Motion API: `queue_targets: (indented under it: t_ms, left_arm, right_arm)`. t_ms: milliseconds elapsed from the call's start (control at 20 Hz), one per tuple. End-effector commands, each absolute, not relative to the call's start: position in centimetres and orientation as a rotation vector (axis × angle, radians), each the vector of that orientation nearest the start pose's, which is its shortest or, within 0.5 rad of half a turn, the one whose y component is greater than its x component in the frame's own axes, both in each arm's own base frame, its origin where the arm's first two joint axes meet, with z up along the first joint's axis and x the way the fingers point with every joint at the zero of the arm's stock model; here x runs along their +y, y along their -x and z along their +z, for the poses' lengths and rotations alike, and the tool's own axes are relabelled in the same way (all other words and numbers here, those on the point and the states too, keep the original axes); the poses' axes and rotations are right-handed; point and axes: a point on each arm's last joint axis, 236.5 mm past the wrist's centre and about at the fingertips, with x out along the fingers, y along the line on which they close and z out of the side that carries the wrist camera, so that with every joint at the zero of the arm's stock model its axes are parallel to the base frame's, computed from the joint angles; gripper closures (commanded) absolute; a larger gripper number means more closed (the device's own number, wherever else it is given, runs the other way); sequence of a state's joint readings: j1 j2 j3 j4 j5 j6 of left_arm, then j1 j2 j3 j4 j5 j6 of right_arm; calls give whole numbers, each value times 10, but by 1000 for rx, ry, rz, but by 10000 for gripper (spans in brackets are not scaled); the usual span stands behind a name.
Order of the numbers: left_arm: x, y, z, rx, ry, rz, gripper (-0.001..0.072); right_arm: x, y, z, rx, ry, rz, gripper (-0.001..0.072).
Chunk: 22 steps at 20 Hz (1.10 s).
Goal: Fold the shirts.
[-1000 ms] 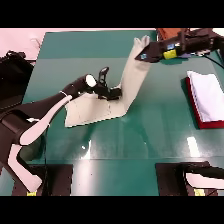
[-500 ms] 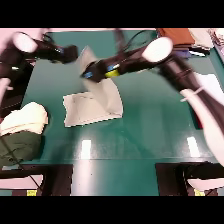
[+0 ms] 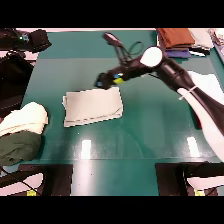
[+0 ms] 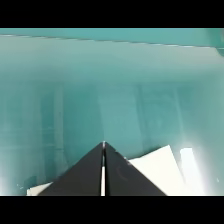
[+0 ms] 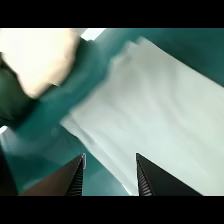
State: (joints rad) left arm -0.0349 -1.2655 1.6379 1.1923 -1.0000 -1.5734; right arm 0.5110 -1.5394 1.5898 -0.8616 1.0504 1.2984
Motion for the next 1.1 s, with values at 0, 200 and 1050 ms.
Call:
queue_targets:
  t_ms: [0,200,1050]
  left_arm:
    - [-89,-473,250,630,285,-278,682]
    - [-91,-473,250,631,292,-283,682]
    - [-107,-456,238,720,327,-347,683]
  right_arm:
    - [270,-390,45,1187,-261,746,313]
    - [226,-389,-30,1381,-541,600,114]
    - [377,-449,-22,1208,-509,875,687]
